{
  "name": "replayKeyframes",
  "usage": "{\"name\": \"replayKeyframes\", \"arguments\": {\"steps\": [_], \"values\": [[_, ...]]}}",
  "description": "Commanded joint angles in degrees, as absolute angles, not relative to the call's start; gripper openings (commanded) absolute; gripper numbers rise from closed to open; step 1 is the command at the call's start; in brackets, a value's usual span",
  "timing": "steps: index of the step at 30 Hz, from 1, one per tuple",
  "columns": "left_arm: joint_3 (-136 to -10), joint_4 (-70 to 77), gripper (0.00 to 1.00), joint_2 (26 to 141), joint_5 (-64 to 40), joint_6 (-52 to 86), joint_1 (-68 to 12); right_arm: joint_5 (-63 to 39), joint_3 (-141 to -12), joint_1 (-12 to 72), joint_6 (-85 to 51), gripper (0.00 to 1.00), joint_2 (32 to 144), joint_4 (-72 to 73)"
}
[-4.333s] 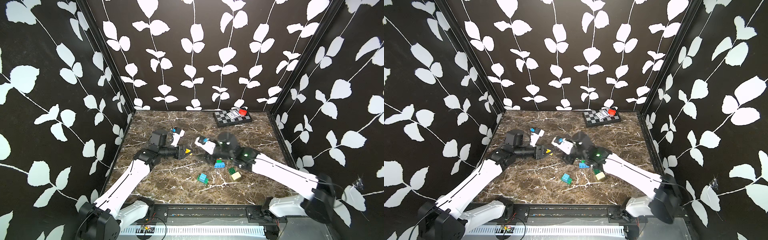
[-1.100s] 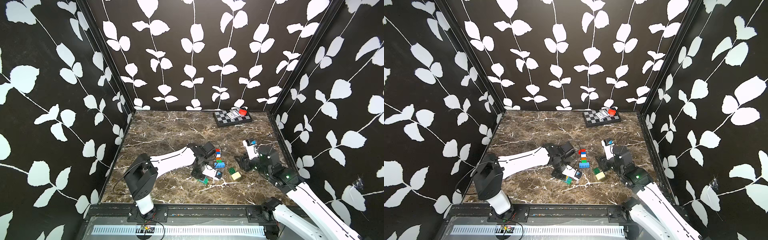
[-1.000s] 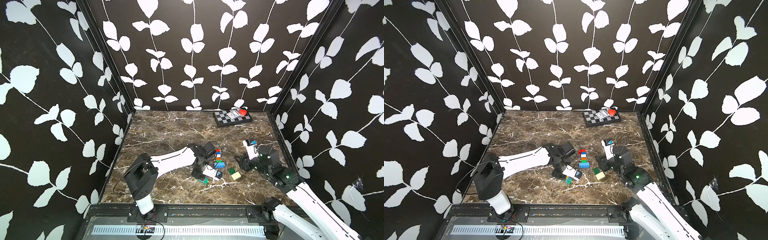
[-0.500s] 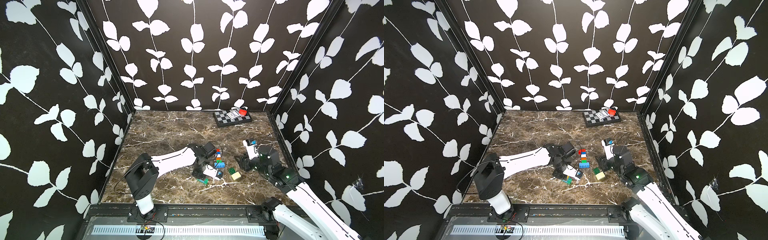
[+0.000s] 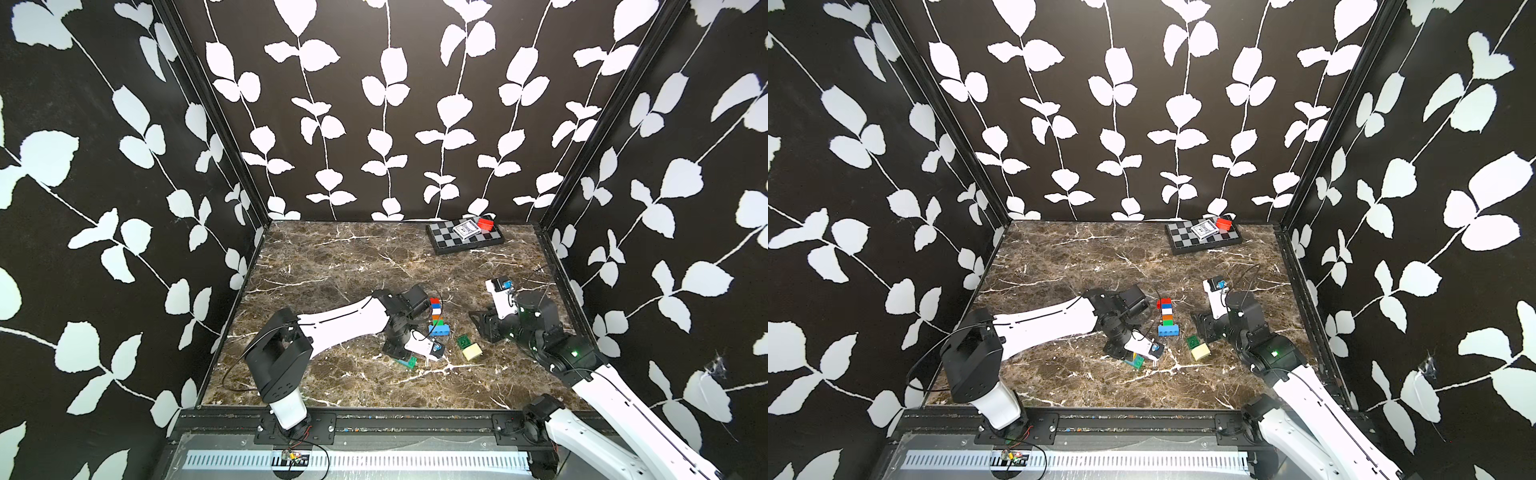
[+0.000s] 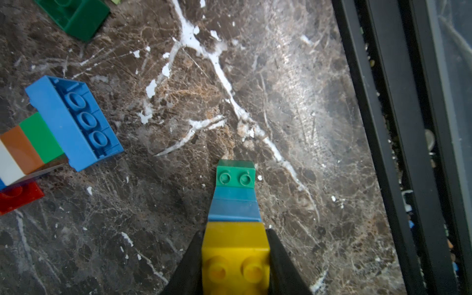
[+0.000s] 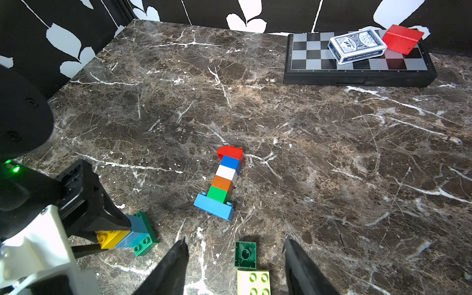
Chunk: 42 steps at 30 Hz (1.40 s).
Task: Assemble the number 1 with lego
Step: Assemble the lego brick with the lego brick.
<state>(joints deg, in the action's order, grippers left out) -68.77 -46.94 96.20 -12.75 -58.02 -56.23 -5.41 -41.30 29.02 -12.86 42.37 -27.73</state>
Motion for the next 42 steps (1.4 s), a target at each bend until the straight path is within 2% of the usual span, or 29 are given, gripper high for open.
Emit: {"name": "replayKeyframes", "arguments": {"steps": [1,20,34,37,42], "values": [[-65.7,-47.2,0.21,95.9,-13.1,-57.7,-56.5,-6.0,-39.8,28.8,-12.8,0.60,41.8,-26.8],[-65.7,-48.1,0.18,99.6,-8.1,-61.8,-56.7,-5.9,-39.8,28.7,-13.2,0.60,40.6,-27.8],[-64.7,-50.2,0.16,102.3,-9.5,-61.8,-56.8,-6.2,-40.2,28.7,-12.9,0.60,41.6,-27.4],[-64.4,-49.7,0.20,102.9,-9.9,-61.1,-56.8,-6.2,-40.6,28.6,-12.7,0.60,41.6,-27.9],[-64.1,-44.9,0.39,99.6,-10.3,-57.6,-56.7,-6.3,-40.8,28.6,-12.5,0.61,41.0,-28.1]]}}
